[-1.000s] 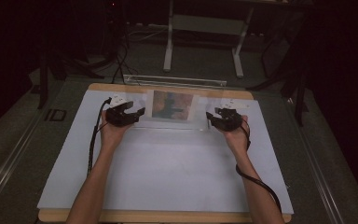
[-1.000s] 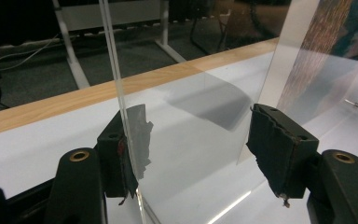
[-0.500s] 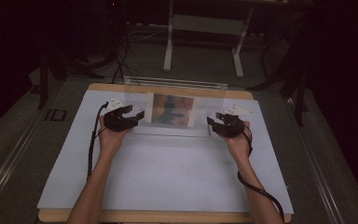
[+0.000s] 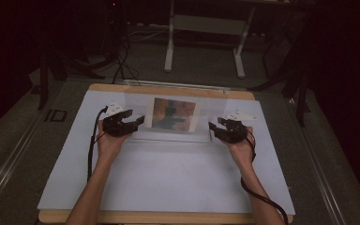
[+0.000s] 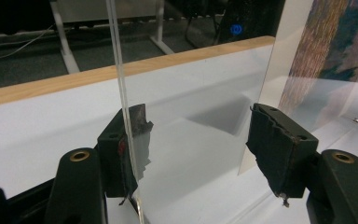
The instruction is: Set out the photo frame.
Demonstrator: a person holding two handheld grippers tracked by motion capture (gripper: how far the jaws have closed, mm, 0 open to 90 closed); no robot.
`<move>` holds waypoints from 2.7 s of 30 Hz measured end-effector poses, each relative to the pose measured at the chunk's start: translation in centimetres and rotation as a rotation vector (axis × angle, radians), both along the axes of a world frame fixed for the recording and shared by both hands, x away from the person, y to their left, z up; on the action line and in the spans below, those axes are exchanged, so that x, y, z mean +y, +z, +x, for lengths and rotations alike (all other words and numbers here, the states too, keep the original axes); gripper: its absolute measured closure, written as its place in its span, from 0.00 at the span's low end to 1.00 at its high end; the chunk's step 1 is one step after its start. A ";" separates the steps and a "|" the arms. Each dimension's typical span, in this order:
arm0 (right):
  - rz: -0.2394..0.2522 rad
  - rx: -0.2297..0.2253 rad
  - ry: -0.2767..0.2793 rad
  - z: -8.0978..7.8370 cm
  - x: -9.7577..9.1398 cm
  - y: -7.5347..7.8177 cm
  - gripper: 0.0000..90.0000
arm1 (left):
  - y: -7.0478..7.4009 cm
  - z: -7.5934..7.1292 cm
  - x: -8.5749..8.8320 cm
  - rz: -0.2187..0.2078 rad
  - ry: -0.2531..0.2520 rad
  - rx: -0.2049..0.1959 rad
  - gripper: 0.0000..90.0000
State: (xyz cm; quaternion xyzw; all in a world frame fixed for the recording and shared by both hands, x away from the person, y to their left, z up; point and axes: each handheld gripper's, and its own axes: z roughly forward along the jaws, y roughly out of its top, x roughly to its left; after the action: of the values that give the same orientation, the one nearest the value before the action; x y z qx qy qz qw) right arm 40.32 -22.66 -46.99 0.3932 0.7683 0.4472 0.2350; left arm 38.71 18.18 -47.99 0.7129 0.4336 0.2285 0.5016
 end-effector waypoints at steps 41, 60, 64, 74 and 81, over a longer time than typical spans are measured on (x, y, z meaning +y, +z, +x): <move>-0.001 -0.027 0.032 -2.2 -0.2 -0.3 0.59 | -1.0 -2.3 0.6 -0.018 -0.031 0.001 0.45; 0.032 -0.016 0.049 -1.9 -0.6 -0.6 0.59 | -1.2 -2.3 0.6 -0.027 -0.029 -0.005 0.45; 0.036 -0.015 0.051 -1.8 -0.6 -0.6 0.59 | -1.2 -2.3 0.6 -0.027 -0.029 -0.004 0.45; 0.026 0.005 0.068 -1.6 -0.2 -1.0 0.51 | -1.1 -2.2 0.8 -0.012 -0.045 -0.002 0.45; 0.033 0.009 0.080 -1.6 -0.4 -0.9 0.51 | -1.2 -2.1 0.7 0.011 -0.042 0.000 0.42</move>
State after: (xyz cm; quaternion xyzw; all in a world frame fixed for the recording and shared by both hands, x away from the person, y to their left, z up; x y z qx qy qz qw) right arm 38.69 -23.06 -47.88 0.3679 0.7772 0.4668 0.2068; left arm 36.58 18.89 -49.16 0.7247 0.4170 0.2204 0.5023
